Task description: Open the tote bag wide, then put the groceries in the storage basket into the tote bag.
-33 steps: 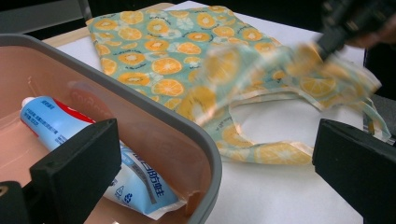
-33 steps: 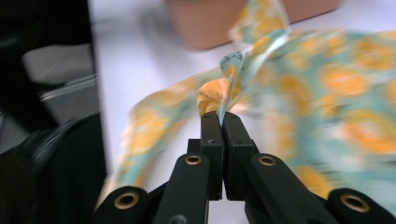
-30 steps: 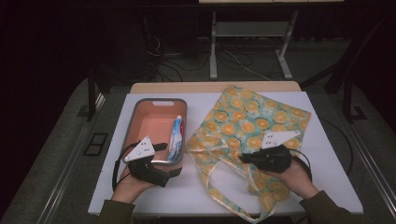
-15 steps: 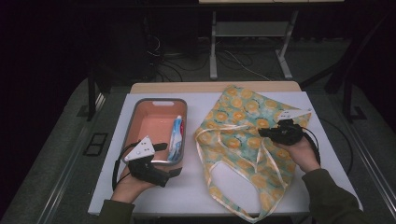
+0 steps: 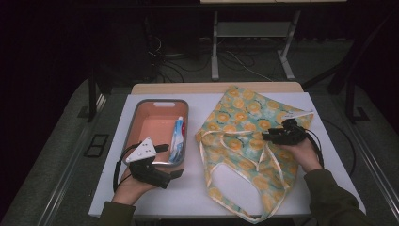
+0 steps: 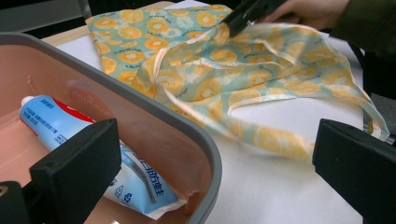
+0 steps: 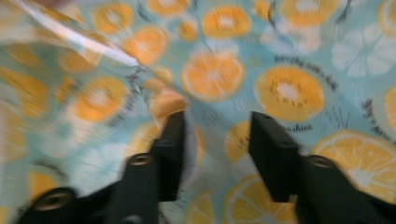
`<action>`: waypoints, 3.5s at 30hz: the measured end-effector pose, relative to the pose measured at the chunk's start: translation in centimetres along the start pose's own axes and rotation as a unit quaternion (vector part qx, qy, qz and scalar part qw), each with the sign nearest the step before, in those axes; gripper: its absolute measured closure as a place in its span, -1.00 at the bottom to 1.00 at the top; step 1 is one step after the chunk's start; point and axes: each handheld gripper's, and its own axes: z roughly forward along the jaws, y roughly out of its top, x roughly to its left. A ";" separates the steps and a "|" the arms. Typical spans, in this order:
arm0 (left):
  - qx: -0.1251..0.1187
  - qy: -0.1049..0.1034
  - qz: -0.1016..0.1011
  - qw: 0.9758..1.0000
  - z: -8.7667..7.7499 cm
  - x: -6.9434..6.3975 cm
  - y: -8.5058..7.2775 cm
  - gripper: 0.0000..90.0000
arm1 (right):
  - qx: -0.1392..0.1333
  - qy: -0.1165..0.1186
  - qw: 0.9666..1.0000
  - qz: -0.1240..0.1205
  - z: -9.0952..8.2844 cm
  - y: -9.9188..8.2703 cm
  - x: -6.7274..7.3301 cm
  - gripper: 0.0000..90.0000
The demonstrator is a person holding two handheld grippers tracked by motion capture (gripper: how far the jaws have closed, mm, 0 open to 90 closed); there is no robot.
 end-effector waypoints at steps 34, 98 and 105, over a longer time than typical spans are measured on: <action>0.002 0.000 0.000 1.000 0.1 0.0 0.1 -1.00 | 0.110 0.121 0.976 -0.144 2.7 -2.0 9.2 0.98; -0.010 0.007 0.004 1.000 0.4 3.0 3.2 -1.00 | -0.064 0.015 0.997 -0.032 -0.8 1.7 2.4 0.99; 0.014 0.018 -0.027 0.999 1.5 4.7 3.7 -0.96 | -0.064 0.017 0.997 -0.033 -0.8 1.7 2.4 0.99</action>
